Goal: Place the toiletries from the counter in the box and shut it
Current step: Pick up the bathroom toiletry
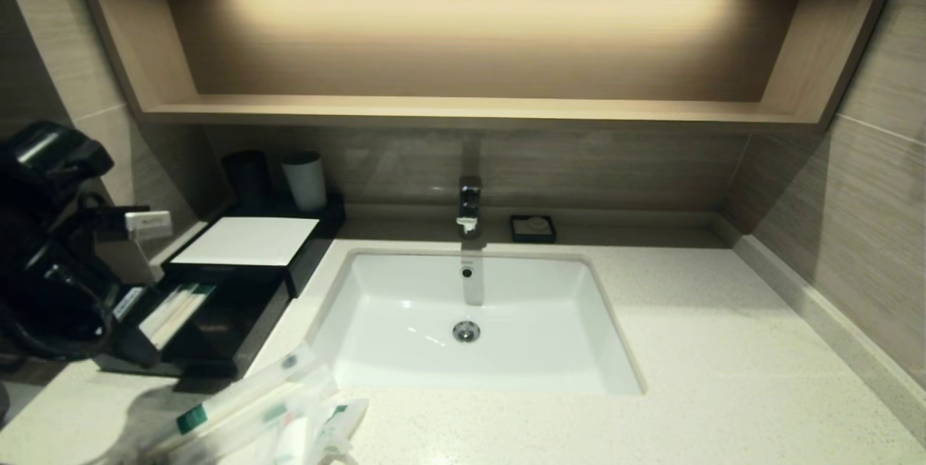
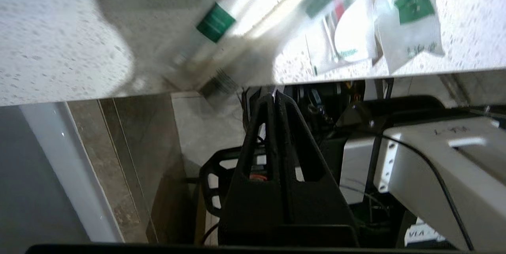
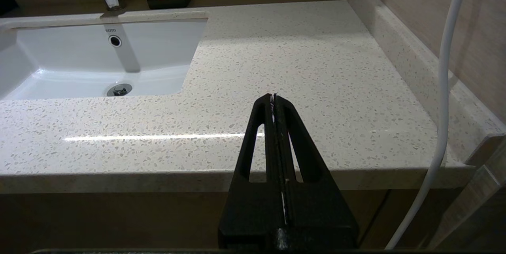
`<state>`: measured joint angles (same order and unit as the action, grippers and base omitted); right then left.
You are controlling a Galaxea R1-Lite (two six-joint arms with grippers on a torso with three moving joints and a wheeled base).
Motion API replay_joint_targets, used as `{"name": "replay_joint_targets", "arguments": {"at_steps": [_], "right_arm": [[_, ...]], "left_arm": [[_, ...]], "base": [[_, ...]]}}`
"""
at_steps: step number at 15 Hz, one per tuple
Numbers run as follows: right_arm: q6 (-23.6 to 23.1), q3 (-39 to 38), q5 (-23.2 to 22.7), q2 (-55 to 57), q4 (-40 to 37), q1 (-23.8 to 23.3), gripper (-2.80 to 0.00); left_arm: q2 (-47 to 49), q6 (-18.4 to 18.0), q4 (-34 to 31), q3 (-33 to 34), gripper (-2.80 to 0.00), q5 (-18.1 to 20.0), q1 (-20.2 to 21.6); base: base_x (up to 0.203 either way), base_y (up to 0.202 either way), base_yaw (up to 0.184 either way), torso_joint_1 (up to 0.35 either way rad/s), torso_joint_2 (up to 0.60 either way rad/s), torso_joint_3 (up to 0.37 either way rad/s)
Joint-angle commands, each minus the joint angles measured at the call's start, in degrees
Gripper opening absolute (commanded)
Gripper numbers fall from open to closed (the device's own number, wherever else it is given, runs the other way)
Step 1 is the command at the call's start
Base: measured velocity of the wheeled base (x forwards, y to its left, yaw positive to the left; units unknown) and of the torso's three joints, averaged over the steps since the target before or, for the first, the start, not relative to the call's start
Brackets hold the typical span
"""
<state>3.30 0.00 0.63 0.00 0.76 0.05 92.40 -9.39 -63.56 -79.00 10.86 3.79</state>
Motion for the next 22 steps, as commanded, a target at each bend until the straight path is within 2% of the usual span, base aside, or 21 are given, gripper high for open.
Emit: {"name": "replay_joint_targets", "arguments": {"at_steps": [1,3,6,7,8,15,18,20,21,22], "right_arm": [[0.04,0.00,-0.01,0.00,0.03,0.04,-2.80],[0.04,0.00,-0.01,0.00,0.03,0.04,-2.80],[0.04,0.00,-0.01,0.00,0.03,0.04,-2.80],[0.04,0.00,-0.01,0.00,0.03,-0.05,-2.80],[0.04,0.00,-0.01,0.08,0.03,0.04,-2.80],[0.04,0.00,-0.01,0.00,0.03,0.04,-2.80],[0.04,0.00,-0.01,0.01,0.03,-0.03,-2.80],[0.04,0.00,-0.01,0.00,0.03,0.00,-2.80],[0.04,0.00,-0.01,0.00,0.03,0.04,-2.80],[0.04,0.00,-0.01,0.00,0.03,0.04,-2.80]], "left_arm": [[-0.87,-0.24,0.03,5.09,-2.80,-0.27,-3.25],[-1.31,-0.22,0.18,8.48,-2.80,-1.84,-4.99],[-1.32,0.38,0.28,11.77,-2.80,-1.95,-5.20],[-1.51,0.25,1.20,13.93,-2.39,-2.10,-5.22],[-1.54,0.03,3.62,15.94,0.00,-2.26,-5.29],[2.62,-0.66,24.70,27.68,0.00,-2.86,-4.68],[2.91,-5.38,25.87,29.37,0.00,-3.13,-2.13],[3.24,-6.76,25.96,29.51,0.00,-3.14,-0.91],[3.38,-8.35,26.02,29.51,0.00,-3.20,0.06],[3.51,-11.78,26.03,29.44,0.00,-3.22,1.27]], "base": [[0.000,0.000,0.000,0.000,0.00,0.000],[0.000,0.000,0.000,0.000,0.00,0.000],[0.000,0.000,0.000,0.000,0.00,0.000],[0.000,0.000,0.000,0.000,0.00,0.000],[0.000,0.000,0.000,0.000,0.00,0.000],[0.000,0.000,0.000,0.000,0.00,0.000],[0.000,0.000,0.000,0.000,0.00,0.000],[0.000,0.000,0.000,0.000,0.00,0.000],[0.000,0.000,0.000,0.000,0.00,0.000],[0.000,0.000,0.000,0.000,0.00,0.000]]}}
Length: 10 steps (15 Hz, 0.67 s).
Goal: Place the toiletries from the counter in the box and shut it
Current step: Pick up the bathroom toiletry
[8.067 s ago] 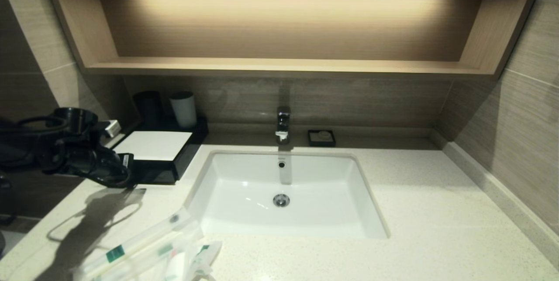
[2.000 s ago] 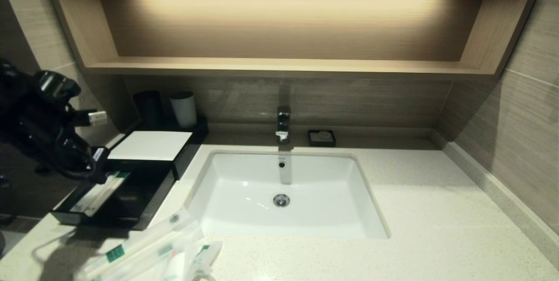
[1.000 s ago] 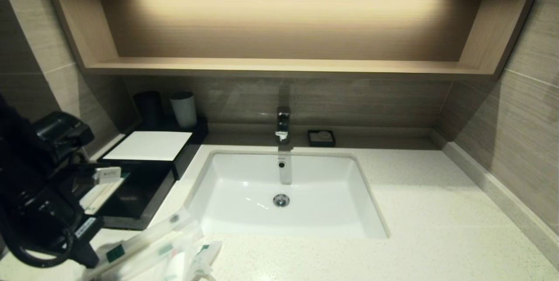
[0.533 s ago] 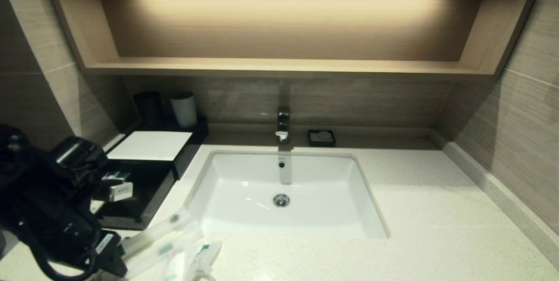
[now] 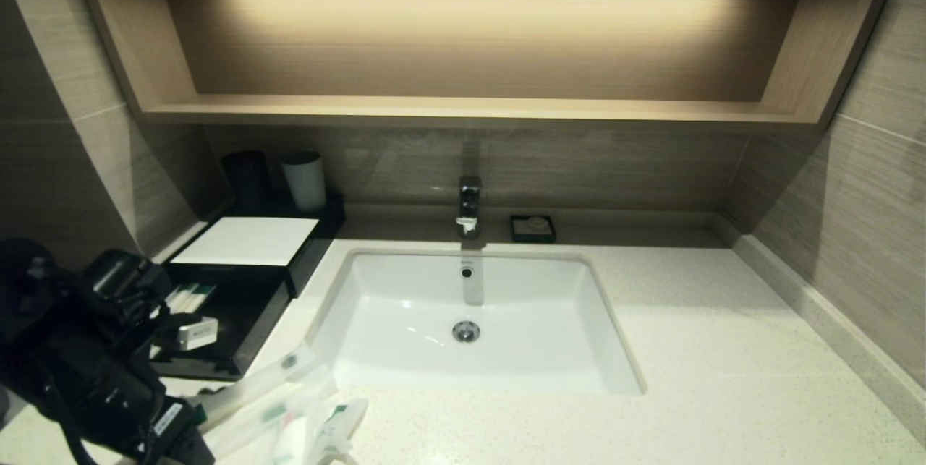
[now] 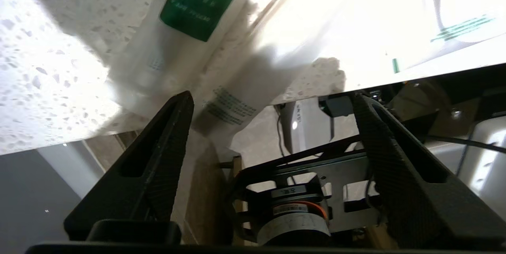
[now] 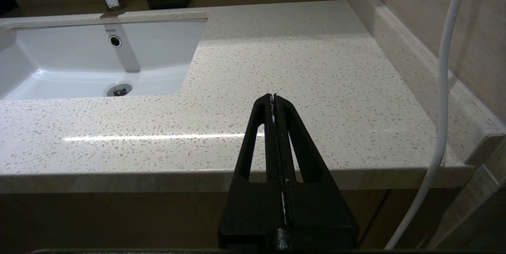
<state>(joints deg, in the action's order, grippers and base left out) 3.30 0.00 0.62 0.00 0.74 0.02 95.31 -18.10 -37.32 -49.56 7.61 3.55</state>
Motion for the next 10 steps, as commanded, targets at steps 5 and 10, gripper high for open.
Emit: {"name": "replay_joint_targets", "arguments": {"at_steps": [5,10], "right_arm": [[0.04,0.00,-0.01,0.00,0.05,0.06,-2.80],[0.04,0.00,-0.01,0.00,0.05,0.06,-2.80]], "left_arm": [[-0.82,-21.89,-0.15,-0.99,0.00,-1.83,4.88],[2.07,-22.85,2.50,-1.51,0.00,-0.68,4.80]], "base": [[0.000,0.000,0.000,0.000,0.00,0.000],[0.000,0.000,0.000,0.000,0.00,0.000]]}}
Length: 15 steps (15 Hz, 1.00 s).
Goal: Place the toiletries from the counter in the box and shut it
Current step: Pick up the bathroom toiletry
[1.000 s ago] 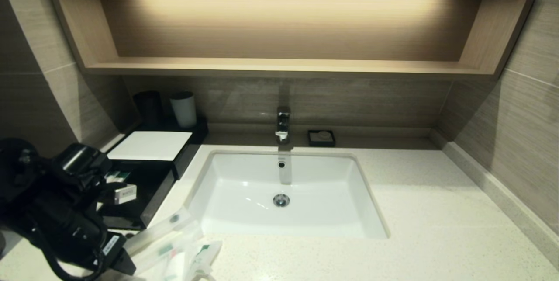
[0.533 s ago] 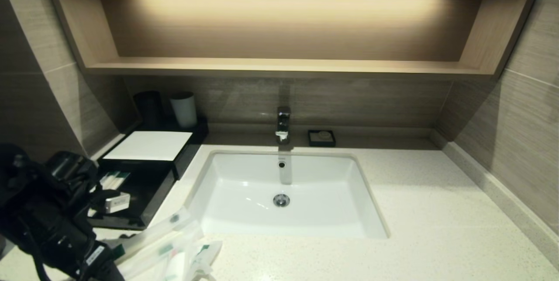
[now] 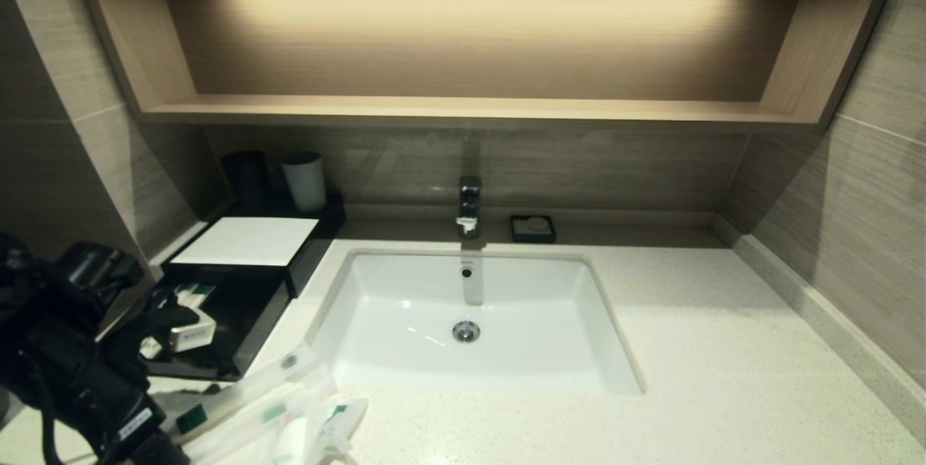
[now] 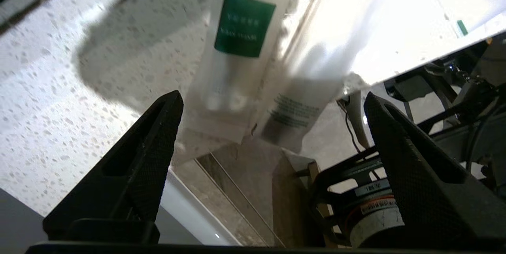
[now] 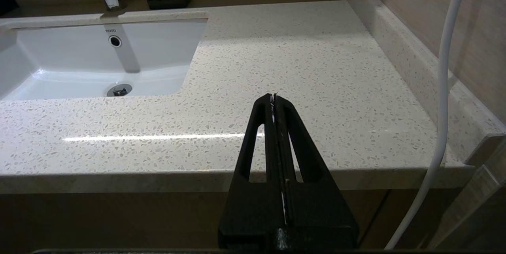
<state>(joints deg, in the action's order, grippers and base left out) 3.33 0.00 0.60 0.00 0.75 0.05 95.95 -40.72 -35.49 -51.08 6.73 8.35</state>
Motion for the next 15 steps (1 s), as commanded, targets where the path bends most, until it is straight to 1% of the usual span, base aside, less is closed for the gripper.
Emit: {"name": "replay_joint_targets", "arguments": {"at_steps": [1,3,6,11,12,15], "right_arm": [[0.01,0.00,0.02,0.00,0.04,0.04,-2.80],[0.01,0.00,0.02,0.00,0.04,0.04,-2.80],[0.01,0.00,0.02,0.00,0.04,0.04,-2.80],[0.01,0.00,0.02,0.00,0.04,-0.04,-2.80],[0.01,0.00,0.02,0.07,0.04,0.00,-2.80],[0.01,0.00,0.02,0.00,0.04,-0.05,-2.80]], "left_arm": [[2.12,-0.30,1.29,-0.05,0.00,0.14,0.04],[3.28,-0.42,1.60,-0.07,0.00,-0.46,0.42],[3.90,-1.11,1.09,0.84,0.00,-2.35,0.79],[4.07,-1.03,1.12,2.47,0.00,-2.42,0.17],[4.16,-1.08,1.13,2.65,-2.80,-2.42,-0.02],[4.25,-1.29,1.36,3.87,-2.80,-2.42,-0.86]], "base": [[0.000,0.000,0.000,0.000,0.00,0.000],[0.000,0.000,0.000,0.000,0.00,0.000],[0.000,0.000,0.000,0.000,0.00,0.000],[0.000,0.000,0.000,0.000,0.00,0.000],[0.000,0.000,0.000,0.000,0.00,0.000],[0.000,0.000,0.000,0.000,0.00,0.000]]}}
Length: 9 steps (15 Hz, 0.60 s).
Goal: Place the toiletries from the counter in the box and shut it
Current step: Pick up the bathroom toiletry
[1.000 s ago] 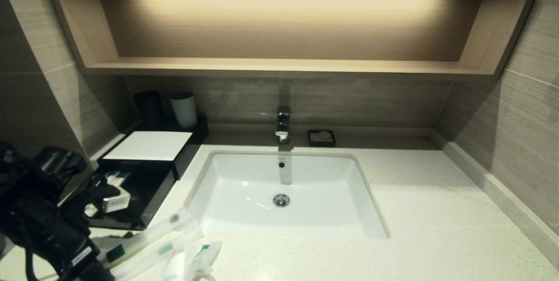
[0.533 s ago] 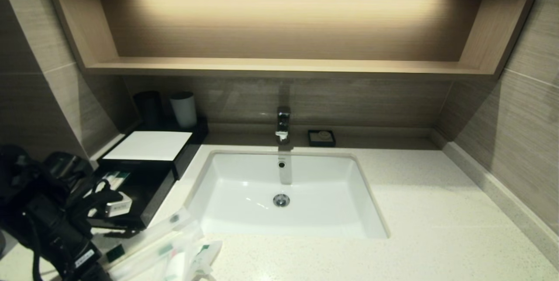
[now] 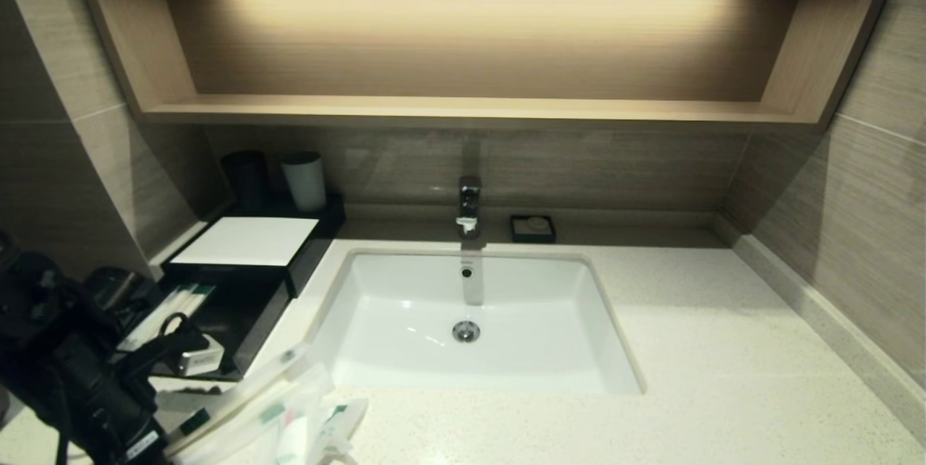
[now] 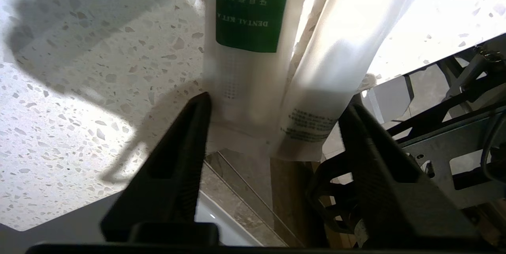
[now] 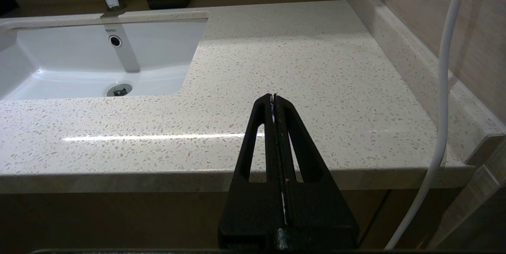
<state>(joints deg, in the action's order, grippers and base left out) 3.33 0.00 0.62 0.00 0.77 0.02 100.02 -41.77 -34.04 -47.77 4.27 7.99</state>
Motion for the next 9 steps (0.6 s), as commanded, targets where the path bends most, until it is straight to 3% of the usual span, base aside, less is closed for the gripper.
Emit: {"name": "replay_joint_targets", "arguments": {"at_steps": [1,4,9], "right_arm": [[0.01,0.00,-0.01,0.00,0.02,-0.02,-2.80],[0.01,0.00,-0.01,0.00,0.02,0.06,-2.80],[0.01,0.00,-0.01,0.00,0.02,0.06,-2.80]], "left_arm": [[0.08,-0.24,0.28,0.92,-2.80,0.04,-0.61],[-1.54,0.03,0.46,1.15,-2.80,0.98,-1.83],[-11.32,1.88,0.78,3.15,-2.80,11.51,-8.66]], "base": [[0.000,0.000,0.000,0.000,0.00,0.000],[0.000,0.000,0.000,0.000,0.00,0.000],[0.000,0.000,0.000,0.000,0.00,0.000]]}}
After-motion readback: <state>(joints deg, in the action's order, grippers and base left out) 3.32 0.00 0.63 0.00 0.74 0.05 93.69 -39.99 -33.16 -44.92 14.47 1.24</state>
